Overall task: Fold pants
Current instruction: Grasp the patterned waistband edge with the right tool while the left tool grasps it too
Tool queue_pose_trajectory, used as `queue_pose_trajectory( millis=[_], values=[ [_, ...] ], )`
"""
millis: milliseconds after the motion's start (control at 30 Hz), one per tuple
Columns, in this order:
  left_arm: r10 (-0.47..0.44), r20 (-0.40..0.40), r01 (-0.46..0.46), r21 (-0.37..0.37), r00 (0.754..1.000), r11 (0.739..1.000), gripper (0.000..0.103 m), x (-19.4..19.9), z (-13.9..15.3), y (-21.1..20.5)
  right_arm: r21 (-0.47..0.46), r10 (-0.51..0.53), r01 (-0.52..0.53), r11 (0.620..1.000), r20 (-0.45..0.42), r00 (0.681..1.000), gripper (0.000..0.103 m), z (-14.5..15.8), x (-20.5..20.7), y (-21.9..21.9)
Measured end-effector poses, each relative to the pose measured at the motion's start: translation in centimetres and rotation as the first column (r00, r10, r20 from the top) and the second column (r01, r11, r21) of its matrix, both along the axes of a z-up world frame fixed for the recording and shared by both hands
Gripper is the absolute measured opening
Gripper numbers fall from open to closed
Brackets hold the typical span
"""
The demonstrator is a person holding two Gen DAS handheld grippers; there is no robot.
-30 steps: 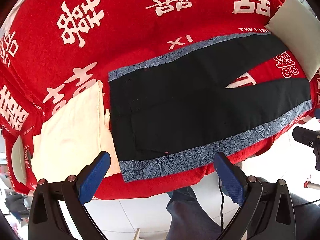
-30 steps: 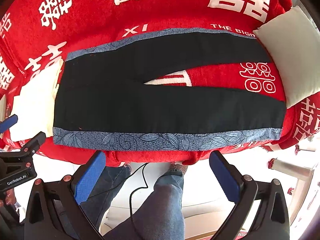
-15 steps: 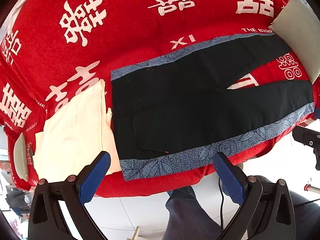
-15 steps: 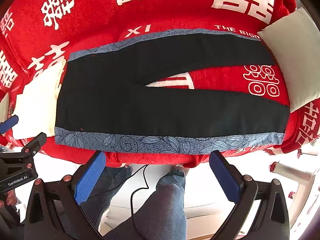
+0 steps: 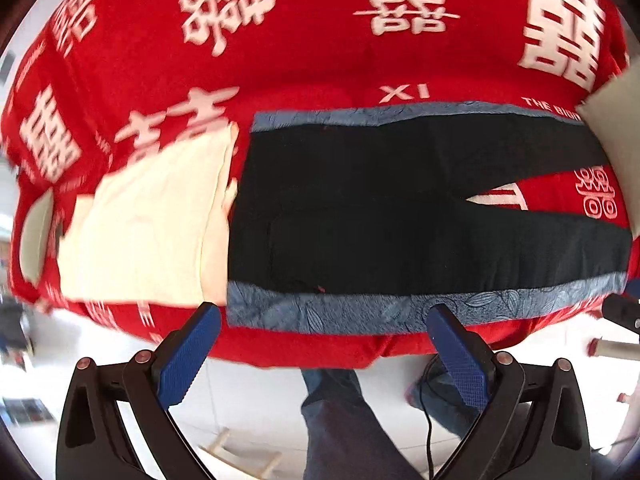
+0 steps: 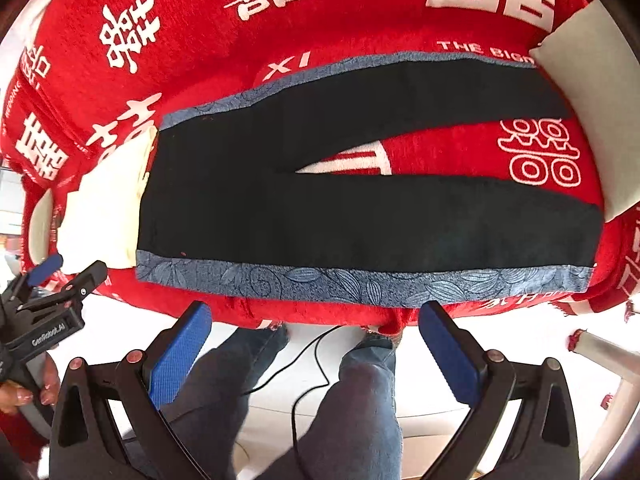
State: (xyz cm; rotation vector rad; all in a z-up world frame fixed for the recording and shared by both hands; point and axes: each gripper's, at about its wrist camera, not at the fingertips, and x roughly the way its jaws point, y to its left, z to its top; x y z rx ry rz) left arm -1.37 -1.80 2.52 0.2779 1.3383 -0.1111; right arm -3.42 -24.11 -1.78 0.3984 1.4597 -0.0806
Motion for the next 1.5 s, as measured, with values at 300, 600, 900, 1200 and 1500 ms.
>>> queue_pose_trajectory(
  millis=[300, 600, 900, 1200, 1500],
  values=[
    [0.116, -0.099, -0.126, -0.095, 0.988, 0.988, 0.103, -1.6, -3.6, 3.0, 0.12, -0.067, 0.08, 0.99, -0.108, 0.992, 0.103, -4.6, -2.4, -0.2],
    [0.228, -0.182, -0.268, -0.232, 0.956, 0.935, 0.103, -0.9, -12.1, 9.4, 0.466, -0.244, 0.276, 0.841, -0.129, 0.961, 0.083, -15.3, -3.1, 7.0],
    [0.22, -0.248, -0.299, -0.355, 0.944, 0.886, 0.103, -1.2, -19.0, 11.7, 0.511, -0.336, 0.356, 0.782, -0.135, 0.932, 0.073, -23.7, -3.6, 10.3],
    [0.217, -0.284, -0.327, -0.434, 0.934, 0.839, 0.103, -0.7, -21.2, 10.7, 0.623, -0.46, 0.406, 0.669, -0.082, 0.884, 0.029, -24.0, -3.6, 9.2],
    [0.292, -0.338, -0.436, -0.517, 0.895, 0.737, 0.103, 1.3, -21.5, 10.8, 0.676, -0.481, 0.334, 0.657, 0.034, 0.876, 0.019, -18.6, -0.9, 8.3]
  ],
)
